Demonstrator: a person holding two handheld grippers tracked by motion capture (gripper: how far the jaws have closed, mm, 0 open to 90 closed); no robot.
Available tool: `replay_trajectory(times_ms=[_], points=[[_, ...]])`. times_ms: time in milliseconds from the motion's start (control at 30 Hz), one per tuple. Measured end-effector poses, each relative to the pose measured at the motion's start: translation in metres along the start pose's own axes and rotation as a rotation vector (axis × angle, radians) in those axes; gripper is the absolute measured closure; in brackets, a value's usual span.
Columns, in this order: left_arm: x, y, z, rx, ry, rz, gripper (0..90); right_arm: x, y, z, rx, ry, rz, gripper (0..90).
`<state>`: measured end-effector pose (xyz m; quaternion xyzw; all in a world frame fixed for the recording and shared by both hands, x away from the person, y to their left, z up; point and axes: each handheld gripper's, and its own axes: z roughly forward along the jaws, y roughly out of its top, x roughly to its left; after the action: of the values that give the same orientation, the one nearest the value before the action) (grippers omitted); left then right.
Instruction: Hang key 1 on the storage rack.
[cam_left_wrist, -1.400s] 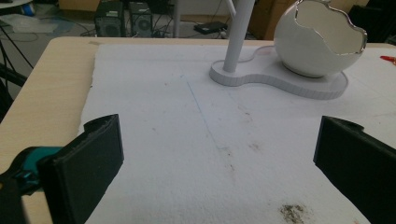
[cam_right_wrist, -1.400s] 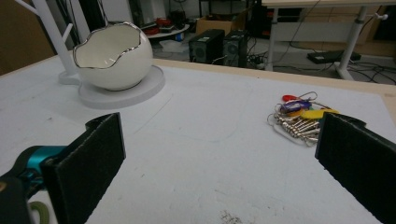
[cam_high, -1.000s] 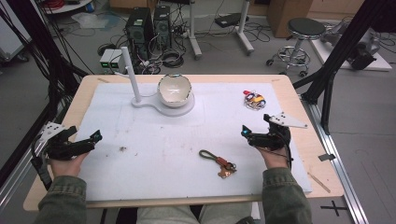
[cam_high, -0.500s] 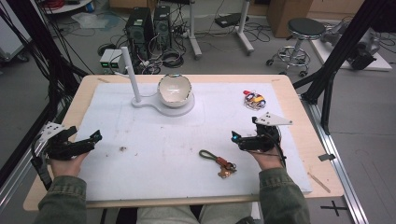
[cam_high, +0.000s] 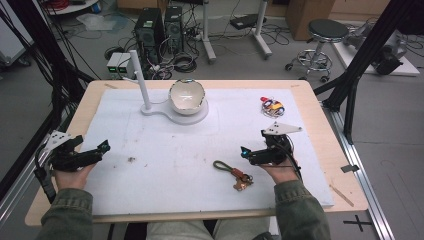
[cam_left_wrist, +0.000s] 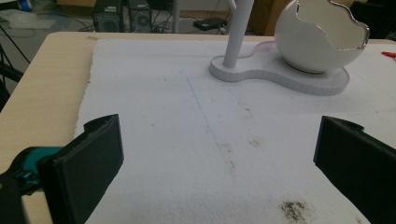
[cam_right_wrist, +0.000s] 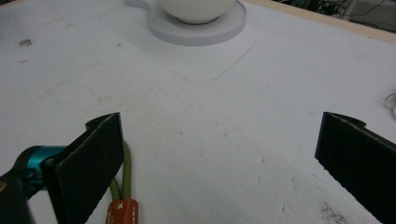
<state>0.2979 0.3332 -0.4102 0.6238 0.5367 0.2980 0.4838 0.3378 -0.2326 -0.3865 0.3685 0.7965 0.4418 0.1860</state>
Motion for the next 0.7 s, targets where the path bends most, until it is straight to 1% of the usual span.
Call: replay_trajectory(times_ms=[67, 133, 200, 333, 467, 567, 700], points=[[-0.001, 0.0, 0.0, 0.002, -0.001, 0.001, 2.0, 0.002, 0.0, 0.002, 0.019, 0.012, 0.002, 0.7], [-0.001, 0.0, 0.001, 0.003, -0.002, 0.003, 2.0, 0.003, 0.0, 0.002, 0.025, 0.017, 0.001, 0.7], [0.0, 0.0, 0.0, -0.001, -0.002, -0.001, 2.0, 0.005, -0.001, 0.005, 0.045, 0.028, -0.011, 0.7], [0.0, 0.0, 0.0, -0.003, 0.003, -0.005, 2.0, 0.009, -0.001, 0.008, 0.078, 0.042, -0.02, 0.7], [-0.001, 0.0, 0.0, 0.0, -0.003, -0.004, 2.0, 0.013, -0.003, 0.012, 0.119, 0.058, -0.029, 0.7], [-0.001, -0.001, 0.0, -0.005, -0.006, -0.005, 2.0, 0.014, -0.004, 0.013, 0.136, 0.079, -0.02, 0.7], [0.0, -0.001, 0.0, -0.006, -0.01, -0.001, 2.0, 0.017, -0.005, 0.016, 0.168, 0.089, -0.026, 0.7]])
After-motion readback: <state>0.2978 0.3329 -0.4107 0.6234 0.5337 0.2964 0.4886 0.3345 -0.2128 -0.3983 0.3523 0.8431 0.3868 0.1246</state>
